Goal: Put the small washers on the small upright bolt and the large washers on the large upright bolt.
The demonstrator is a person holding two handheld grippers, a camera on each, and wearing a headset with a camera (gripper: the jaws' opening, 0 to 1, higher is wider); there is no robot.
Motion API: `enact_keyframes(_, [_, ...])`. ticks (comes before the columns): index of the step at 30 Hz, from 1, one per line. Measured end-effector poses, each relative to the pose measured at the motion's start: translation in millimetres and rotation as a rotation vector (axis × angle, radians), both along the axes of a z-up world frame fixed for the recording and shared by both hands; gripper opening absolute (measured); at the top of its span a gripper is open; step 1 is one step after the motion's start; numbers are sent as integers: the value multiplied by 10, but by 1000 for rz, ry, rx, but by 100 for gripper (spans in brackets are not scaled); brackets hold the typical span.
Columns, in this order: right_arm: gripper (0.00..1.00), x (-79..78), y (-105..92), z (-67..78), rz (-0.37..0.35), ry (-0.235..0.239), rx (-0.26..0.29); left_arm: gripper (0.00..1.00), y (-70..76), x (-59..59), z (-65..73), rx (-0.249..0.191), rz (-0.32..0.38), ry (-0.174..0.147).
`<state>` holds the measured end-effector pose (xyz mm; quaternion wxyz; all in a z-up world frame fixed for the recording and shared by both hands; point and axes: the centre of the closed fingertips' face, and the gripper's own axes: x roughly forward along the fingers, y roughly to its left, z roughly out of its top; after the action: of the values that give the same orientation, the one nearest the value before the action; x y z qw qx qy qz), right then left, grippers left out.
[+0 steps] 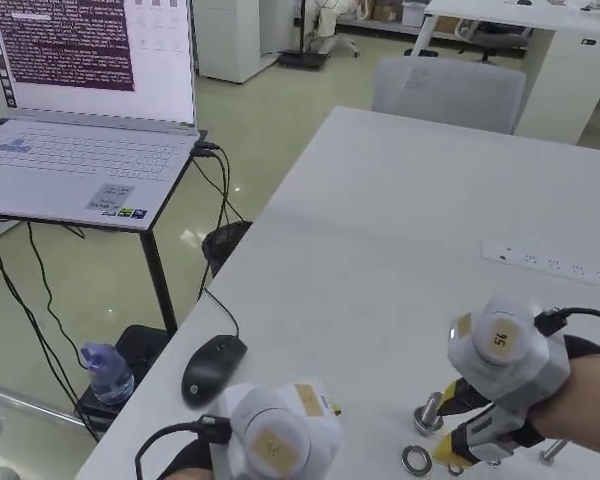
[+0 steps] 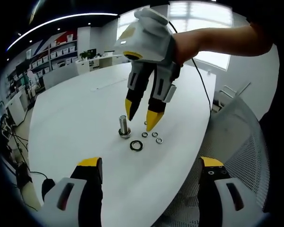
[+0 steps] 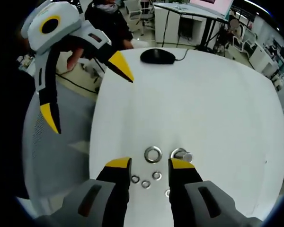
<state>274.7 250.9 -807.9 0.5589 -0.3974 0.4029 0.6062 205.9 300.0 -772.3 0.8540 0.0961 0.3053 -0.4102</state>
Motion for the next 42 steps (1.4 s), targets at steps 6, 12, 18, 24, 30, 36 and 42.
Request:
enact_keyframes(6, [32,-31,21,-166,0,5,-1,83,-9,-20,-21,5,-8,-8])
enact_keyframes(12, [31,-26,33,-370,23,-22,-21,83,-3,-34,-59,10,-12,-5])
enact_keyframes(18, [31,-23,51,-556,28,-23,-41,83,3,-46,-89,25,-24,-9])
enact_keyframes(24, [31,-17,74,-629,38,-49,-57,83,21,-53,-133,53,-40,-17])
enact_keyframes(30, [31,34,94,-685,43,-73,-71,83,20,-53,-163,69,-51,-22])
enact_keyframes(36, [31,39,64,-713,24,-56,-91,82,-3,-49,-157,70,-63,-19])
enact_keyframes(42, [29,64,58,-714,16,-56,-87,81,12,-34,-150,66,-62,-17])
